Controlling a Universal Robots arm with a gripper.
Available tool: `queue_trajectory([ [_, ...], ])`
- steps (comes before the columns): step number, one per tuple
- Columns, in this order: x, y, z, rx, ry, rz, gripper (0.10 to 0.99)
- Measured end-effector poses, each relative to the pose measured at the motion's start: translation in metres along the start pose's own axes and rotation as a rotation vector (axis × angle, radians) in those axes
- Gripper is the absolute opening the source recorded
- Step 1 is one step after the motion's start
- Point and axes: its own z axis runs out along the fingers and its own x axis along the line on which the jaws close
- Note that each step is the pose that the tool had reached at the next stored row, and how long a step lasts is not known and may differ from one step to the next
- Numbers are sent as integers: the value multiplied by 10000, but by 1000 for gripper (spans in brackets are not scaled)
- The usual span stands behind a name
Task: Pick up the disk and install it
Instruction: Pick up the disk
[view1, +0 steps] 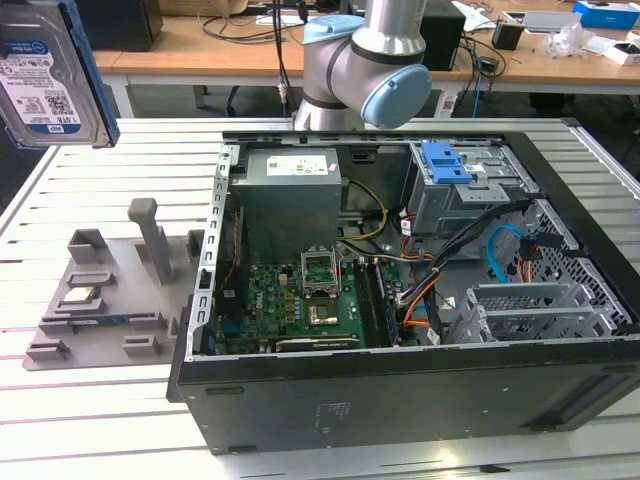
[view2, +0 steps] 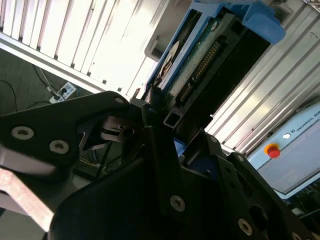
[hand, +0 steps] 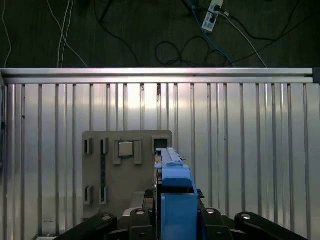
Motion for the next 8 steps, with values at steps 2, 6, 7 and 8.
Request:
queue_trajectory([
  [2,-1,2,-29,1,-1,0,369],
  [6,-1,4,-83,0,-1,0,369],
  [7,-2,5,-102,0,0,0,369],
  [8,-2,5,-114,0,0,0,369],
])
